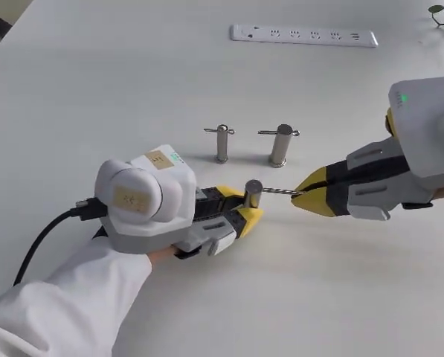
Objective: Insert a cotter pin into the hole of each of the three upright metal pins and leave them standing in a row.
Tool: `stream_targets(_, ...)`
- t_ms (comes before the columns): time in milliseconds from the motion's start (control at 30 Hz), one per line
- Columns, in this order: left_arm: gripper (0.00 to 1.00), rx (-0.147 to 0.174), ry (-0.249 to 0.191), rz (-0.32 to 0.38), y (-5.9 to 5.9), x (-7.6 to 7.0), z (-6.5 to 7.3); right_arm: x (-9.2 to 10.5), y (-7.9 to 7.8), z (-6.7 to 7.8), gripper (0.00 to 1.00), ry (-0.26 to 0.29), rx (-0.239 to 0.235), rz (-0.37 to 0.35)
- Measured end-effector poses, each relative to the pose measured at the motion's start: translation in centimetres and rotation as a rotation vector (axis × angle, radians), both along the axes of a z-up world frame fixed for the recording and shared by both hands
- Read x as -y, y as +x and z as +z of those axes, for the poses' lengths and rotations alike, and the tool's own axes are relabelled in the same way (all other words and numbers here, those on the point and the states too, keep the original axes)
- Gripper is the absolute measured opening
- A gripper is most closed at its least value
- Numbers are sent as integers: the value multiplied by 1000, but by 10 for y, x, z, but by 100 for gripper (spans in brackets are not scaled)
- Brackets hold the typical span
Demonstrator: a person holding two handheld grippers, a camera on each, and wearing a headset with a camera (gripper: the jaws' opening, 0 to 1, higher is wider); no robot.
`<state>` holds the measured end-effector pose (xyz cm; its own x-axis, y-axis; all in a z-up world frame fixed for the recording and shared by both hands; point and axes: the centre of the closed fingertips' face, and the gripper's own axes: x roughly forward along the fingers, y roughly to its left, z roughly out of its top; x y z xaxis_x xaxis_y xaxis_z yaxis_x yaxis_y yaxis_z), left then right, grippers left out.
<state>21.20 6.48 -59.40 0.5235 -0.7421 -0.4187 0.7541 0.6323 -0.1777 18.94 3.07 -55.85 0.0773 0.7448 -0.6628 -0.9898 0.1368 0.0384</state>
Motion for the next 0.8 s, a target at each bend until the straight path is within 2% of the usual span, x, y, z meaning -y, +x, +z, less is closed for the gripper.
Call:
stream_targets(400,12,17,9,-7,0,0,-1,-3,4,-2,0,-34,16,42)
stream_targets(633,12,14,9,-4,0,-1,-2,-7,4,-5,0,-43,26,57)
stream_targets(800,12,7,3,0,0,-1,-3,-12,2,-8,0,-41,13,51)
